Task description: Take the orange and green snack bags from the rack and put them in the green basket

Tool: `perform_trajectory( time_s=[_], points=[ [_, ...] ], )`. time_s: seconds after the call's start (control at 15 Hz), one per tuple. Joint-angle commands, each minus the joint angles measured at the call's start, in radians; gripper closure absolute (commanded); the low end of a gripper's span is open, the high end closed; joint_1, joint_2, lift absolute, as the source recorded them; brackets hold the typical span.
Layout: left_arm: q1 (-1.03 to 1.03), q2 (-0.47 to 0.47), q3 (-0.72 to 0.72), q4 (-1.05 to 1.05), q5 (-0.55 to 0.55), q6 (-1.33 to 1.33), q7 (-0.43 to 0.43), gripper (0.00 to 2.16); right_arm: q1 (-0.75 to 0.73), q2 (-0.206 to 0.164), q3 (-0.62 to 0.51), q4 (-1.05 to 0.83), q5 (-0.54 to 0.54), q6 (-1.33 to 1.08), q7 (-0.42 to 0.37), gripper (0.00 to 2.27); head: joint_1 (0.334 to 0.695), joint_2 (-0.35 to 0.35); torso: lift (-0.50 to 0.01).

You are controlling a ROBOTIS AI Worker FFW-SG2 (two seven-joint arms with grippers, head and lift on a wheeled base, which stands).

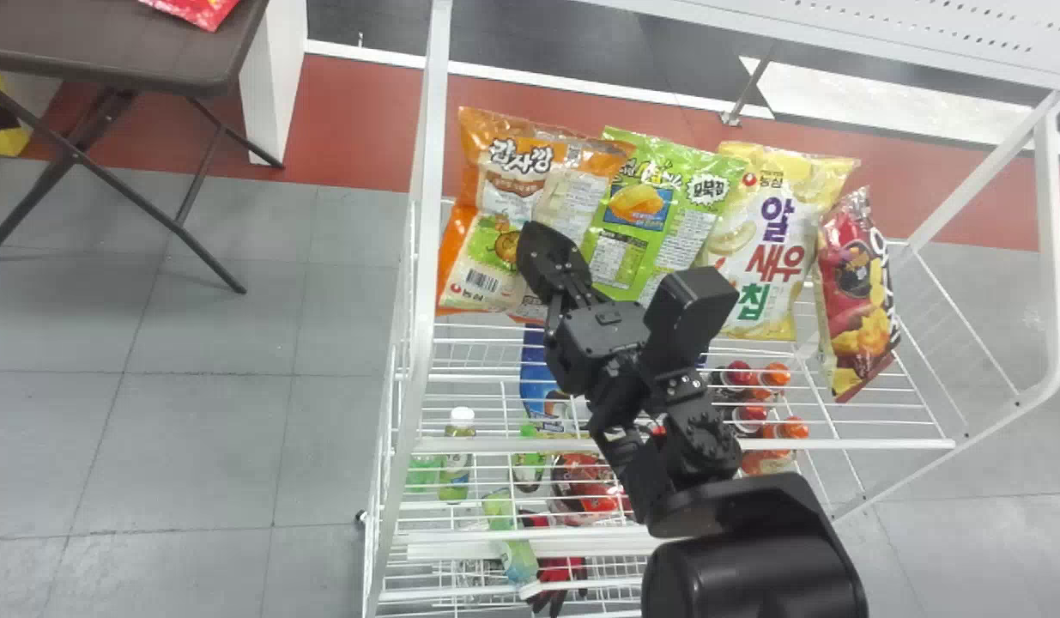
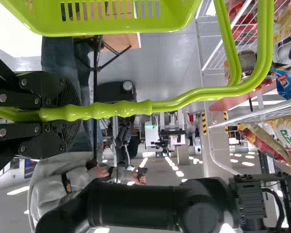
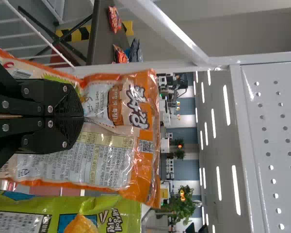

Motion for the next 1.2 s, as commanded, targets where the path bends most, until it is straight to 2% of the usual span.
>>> perform_trajectory(
  time_s=[0.0,0.33,0.6,0.8,0.87,1.13],
  points=[
    [0.01,0.001,-0.002,-0.008,0.0,-0.005,0.0,2.15,0.072,-0.005,-0.012,-0.071,-0.008,-0.007,0.019,2.25,0.695,-0.298,0.0],
    [0.027,0.001,-0.003,-0.008,0.0,-0.033,-0.005,2.15,0.241,-0.033,-0.101,-0.232,-0.089,-0.016,0.037,2.25,0.695,-0.35,0.0],
    [0.037,-0.005,-0.002,-0.001,0.002,-0.051,-0.003,2.15,0.416,-0.039,-0.233,-0.407,-0.188,0.088,0.085,2.25,0.695,-0.35,0.0],
    [0.04,-0.013,0.0,0.015,0.003,-0.067,0.011,2.15,0.506,-0.039,-0.331,-0.505,-0.272,0.281,0.14,2.25,0.695,-0.35,0.0],
    [0.041,-0.013,0.0,0.018,0.008,-0.079,0.011,2.15,0.519,-0.039,-0.37,-0.533,-0.321,0.379,0.164,2.25,0.695,-0.35,0.0],
    [0.055,-0.03,0.009,0.021,0.009,-0.103,0.017,2.15,0.539,-0.039,-0.476,-0.619,-0.396,0.818,0.249,2.25,0.695,-0.35,0.0]
  ],
)
